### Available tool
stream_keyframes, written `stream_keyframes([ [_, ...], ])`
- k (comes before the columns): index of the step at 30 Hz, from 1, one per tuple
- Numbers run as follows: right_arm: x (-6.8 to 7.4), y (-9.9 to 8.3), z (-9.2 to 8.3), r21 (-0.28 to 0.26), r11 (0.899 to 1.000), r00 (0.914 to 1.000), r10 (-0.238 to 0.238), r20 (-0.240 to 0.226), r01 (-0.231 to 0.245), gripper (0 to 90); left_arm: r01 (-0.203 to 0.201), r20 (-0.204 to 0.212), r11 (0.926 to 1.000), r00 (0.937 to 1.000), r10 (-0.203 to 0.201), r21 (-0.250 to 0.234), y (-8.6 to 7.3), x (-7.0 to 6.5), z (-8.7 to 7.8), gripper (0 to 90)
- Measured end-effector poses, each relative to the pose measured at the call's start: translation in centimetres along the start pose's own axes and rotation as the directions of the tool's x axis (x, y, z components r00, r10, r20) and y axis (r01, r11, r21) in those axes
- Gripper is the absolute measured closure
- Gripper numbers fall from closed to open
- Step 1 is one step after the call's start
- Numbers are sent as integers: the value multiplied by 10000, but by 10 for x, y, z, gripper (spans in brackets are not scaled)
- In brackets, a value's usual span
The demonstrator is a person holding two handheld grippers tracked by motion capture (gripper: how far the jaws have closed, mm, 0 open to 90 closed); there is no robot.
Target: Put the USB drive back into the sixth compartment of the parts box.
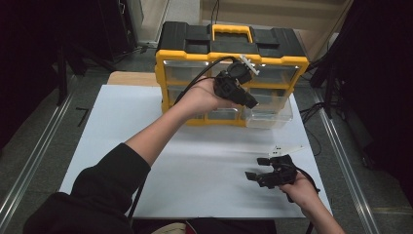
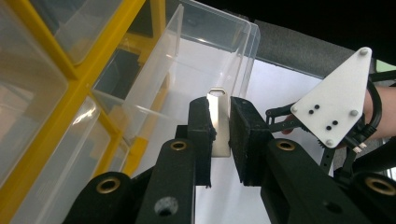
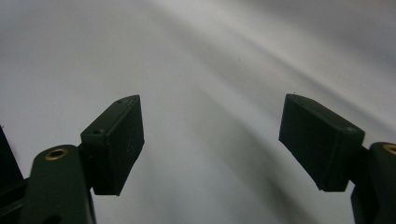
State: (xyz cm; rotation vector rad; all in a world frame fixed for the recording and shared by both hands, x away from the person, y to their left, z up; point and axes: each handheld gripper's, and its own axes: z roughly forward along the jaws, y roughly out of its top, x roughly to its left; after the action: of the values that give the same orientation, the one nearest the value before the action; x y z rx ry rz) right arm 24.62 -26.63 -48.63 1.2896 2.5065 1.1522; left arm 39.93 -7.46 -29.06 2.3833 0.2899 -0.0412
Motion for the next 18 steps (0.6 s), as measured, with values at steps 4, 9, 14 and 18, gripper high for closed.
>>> stream_keyframes([
  [4,-1,0,0,-2,10000,10000,-24,-5,24,203,-65,7,10000,10000,65,7,6,-1,3,799],
  [9,1,0,0,-3,10000,10000,-74,-33,74,203,49,-32,10000,10000,-49,19,11,3,11,799],
  [14,1,1,0,-22,9999,9999,-105,-98,105,203,113,-43,9999,9999,-113,50,14,7,19,799],
  [18,1,1,0,-32,9999,9998,-124,-139,124,203,27,-196,10000,9998,-25,82,17,8,26,799],
])
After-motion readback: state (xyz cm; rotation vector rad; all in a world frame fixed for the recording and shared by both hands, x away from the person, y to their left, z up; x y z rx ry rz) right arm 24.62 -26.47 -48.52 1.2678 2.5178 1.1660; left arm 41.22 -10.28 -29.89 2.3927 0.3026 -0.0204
